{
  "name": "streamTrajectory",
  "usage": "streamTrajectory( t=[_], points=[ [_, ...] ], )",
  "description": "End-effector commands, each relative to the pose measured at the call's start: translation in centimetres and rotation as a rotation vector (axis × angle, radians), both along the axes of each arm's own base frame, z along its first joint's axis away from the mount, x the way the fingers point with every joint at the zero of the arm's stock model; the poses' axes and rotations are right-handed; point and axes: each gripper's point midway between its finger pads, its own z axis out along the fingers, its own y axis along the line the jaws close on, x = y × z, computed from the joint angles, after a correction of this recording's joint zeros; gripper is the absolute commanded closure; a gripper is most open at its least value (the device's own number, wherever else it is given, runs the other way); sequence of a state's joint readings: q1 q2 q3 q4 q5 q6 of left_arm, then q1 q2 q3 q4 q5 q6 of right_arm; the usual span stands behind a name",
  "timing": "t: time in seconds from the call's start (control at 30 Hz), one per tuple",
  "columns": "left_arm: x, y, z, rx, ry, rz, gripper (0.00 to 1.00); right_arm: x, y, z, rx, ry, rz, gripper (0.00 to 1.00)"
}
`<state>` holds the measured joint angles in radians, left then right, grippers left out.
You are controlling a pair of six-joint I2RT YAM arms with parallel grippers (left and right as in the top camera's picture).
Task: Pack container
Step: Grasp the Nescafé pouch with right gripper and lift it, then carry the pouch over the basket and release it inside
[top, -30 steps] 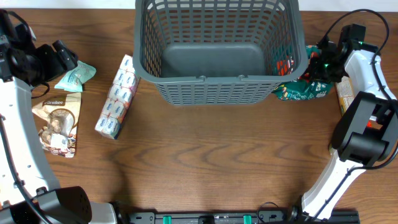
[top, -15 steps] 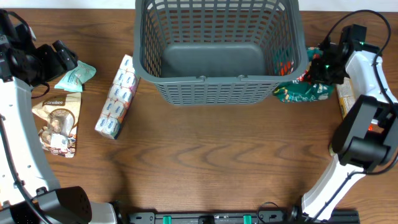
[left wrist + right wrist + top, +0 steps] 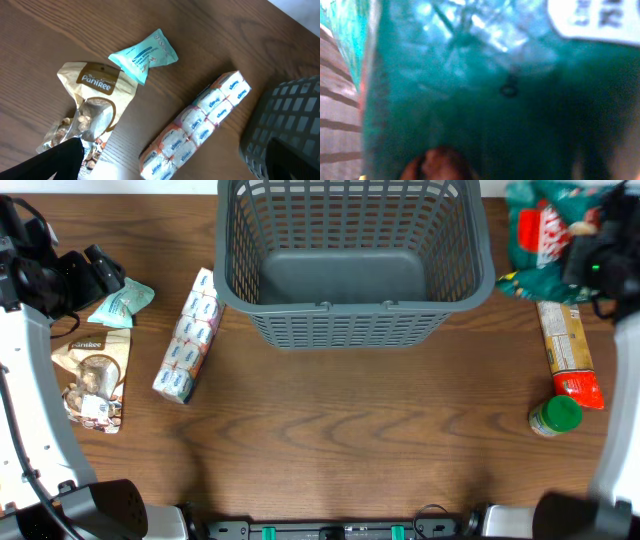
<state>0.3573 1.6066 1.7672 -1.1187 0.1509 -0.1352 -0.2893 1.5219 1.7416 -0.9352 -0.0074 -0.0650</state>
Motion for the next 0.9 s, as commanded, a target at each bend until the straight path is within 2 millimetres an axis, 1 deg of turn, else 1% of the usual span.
streamTrajectory(
  t=[0.0, 0.07, 0.13, 0.17, 0.23, 0.3, 0.43, 0.5, 0.63, 0.7, 0.73, 0.8, 0.87],
  points=[
    [0.0, 0.0, 0.0, -0.008, -0.001, 0.011, 0.01, -2.8, 1.1, 8.4, -0.057, -0.208, 0.002, 0.98],
    [0.0, 0.0, 0.0, -0.008, -0.001, 0.011, 0.01, -4.6, 1.8, 11.4, -0.088, -0.278, 0.014, 0.99],
    [0.0, 0.0, 0.0, -0.008, -0.001, 0.011, 0.01, -5.9, 2.5, 13.6, -0.105, -0.333, 0.026, 0.99],
    [0.0, 0.0, 0.0, -0.008, -0.001, 0.011, 0.02, -6.4, 3.2, 14.7, -0.112, -0.363, 0.057, 0.99],
    [0.0, 0.0, 0.0, -0.008, -0.001, 0.011, 0.01, -6.8, 5.1, 16.0, -0.108, -0.401, 0.141, 0.99],
    [0.0, 0.0, 0.0, -0.008, -0.001, 0.011, 0.01, -6.7, 7.5, 16.5, -0.089, -0.421, 0.255, 0.99],
    [0.0, 0.0, 0.0, -0.008, -0.001, 0.011, 0.01, -6.2, 12.6, 16.6, -0.064, -0.432, 0.435, 0.99],
    [0.0, 0.0, 0.0, -0.008, -0.001, 0.011, 0.01, -5.5, 14.5, 16.6, -0.075, -0.439, 0.471, 0.99],
    [0.0, 0.0, 0.0, -0.008, -0.001, 0.011, 0.01, -3.6, 16.6, 16.5, -0.124, -0.444, 0.408, 0.99],
    [0.0, 0.0, 0.0, -0.008, -0.001, 0.011, 0.01, -2.5, 17.9, 16.1, -0.145, -0.432, 0.399, 0.99],
    [0.0, 0.0, 0.0, -0.008, -0.001, 0.011, 0.01, -1.9, 18.7, 15.6, -0.151, -0.419, 0.397, 0.99],
    [0.0, 0.0, 0.0, -0.008, -0.001, 0.011, 0.01, -0.6, 19.4, 14.7, -0.147, -0.388, 0.36, 0.99],
    [0.0, 0.0, 0.0, -0.008, -0.001, 0.011, 0.01, 0.8, 19.9, 13.2, -0.138, -0.342, 0.323, 0.99]
  ],
)
